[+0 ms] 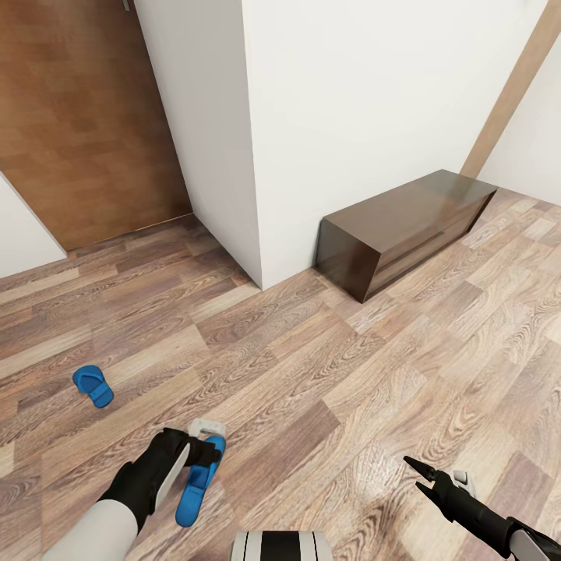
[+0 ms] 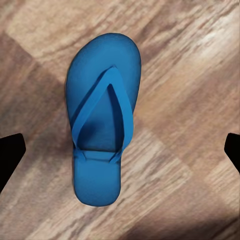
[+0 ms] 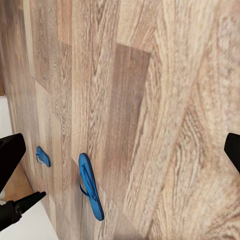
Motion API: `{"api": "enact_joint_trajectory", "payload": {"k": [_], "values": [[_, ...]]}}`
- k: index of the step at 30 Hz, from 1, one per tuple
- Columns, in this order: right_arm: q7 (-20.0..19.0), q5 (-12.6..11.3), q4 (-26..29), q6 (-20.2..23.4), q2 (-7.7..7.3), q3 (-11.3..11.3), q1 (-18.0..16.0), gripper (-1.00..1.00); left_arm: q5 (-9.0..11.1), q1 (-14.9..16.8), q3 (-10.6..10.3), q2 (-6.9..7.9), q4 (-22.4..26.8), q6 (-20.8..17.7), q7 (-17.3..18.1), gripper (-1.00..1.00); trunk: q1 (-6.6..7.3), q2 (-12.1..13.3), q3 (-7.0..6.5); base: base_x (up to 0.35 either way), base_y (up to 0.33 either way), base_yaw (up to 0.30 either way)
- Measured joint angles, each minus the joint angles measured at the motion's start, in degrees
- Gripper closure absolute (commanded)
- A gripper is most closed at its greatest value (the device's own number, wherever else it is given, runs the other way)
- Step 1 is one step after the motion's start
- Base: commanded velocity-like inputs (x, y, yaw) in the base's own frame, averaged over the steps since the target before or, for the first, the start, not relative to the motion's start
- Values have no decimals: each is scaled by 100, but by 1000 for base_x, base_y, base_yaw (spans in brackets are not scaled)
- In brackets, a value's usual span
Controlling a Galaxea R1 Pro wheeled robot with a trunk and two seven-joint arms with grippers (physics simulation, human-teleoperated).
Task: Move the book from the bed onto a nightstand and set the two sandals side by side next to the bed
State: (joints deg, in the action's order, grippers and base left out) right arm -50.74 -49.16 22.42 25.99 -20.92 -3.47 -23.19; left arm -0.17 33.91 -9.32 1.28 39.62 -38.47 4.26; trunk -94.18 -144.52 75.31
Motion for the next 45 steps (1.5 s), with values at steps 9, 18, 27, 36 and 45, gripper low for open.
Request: {"api": "enact_joint_trajectory", "payload": {"k": [9,18,27,36,45], "values": [[0,0,0,0,0,4,0,-100,-11,0,119,-6,-7,83,-16,-100,0,0,0,0,0,0],[0,-1,0,0,0,5,0,-100,-12,0,134,-10,-26,114,-22,-100,0,0,0,0,0,0],[0,0,0,0,6,5,0,-100,-13,0,135,-11,-35,154,-18,-100,1,0,0,42,0,0],[0,0,0,0,14,5,0,-100,-12,0,136,-11,-47,163,-18,-100,1,0,0,94,0,0],[0,0,0,0,17,5,0,-100,-11,0,131,-11,-53,171,-17,-100,0,0,0,77,0,0]]}}
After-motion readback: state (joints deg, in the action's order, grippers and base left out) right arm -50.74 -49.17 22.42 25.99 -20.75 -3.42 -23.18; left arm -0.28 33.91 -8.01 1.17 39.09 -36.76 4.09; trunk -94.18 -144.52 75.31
